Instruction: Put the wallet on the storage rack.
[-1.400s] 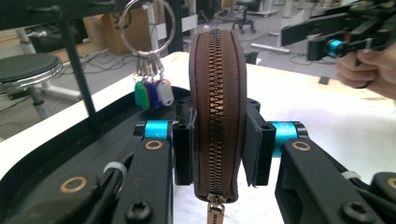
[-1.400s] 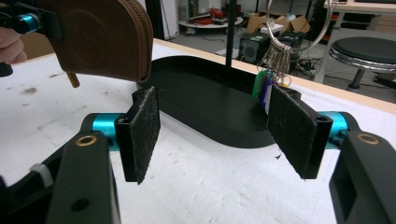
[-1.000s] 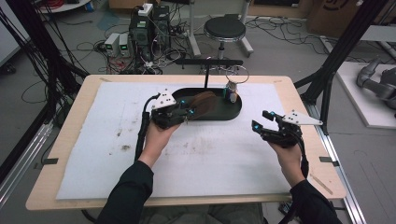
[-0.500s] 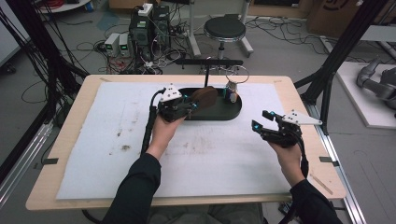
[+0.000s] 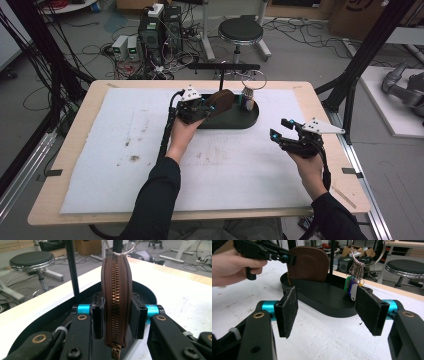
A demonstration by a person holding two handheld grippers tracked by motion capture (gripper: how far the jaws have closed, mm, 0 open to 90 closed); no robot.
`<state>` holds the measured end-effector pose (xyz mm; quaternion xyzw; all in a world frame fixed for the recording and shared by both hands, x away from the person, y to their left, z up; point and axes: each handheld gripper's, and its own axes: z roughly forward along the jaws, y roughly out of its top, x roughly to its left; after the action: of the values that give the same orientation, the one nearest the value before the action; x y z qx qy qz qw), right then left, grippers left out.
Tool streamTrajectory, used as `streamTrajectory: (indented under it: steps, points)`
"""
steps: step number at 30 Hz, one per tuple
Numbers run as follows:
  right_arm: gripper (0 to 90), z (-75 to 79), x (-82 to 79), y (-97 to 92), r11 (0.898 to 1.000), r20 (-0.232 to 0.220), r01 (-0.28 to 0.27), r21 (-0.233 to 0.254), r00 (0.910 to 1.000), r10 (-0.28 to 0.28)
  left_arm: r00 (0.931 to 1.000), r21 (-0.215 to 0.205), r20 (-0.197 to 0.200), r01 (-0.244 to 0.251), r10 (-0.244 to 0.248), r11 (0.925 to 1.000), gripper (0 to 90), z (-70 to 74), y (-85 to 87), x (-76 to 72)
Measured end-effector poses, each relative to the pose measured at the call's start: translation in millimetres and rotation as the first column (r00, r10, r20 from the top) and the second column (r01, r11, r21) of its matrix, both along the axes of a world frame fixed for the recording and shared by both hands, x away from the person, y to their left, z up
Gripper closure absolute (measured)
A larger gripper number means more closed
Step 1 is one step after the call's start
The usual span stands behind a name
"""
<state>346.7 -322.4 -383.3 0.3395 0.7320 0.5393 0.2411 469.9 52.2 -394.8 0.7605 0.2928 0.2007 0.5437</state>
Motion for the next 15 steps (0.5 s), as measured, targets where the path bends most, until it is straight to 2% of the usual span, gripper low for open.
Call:
streamTrajectory:
  steps: [7,15]
  points:
    - [35.8,-0.1,0.3,0.3,1.000,0.004,-0.001,-0.003,1.0000,0.001,0.9999,0.012,0.003,-0.010,0.010,0.9999,68.9,-9.3,-4.3,8.3]
    - [35.8,-0.2,-0.5,0.7,1.000,-0.001,-0.002,-0.005,1.0000,0.002,0.9991,0.035,-0.037,-0.019,0.020,0.9992,68.6,-22.7,-6.7,15.6]
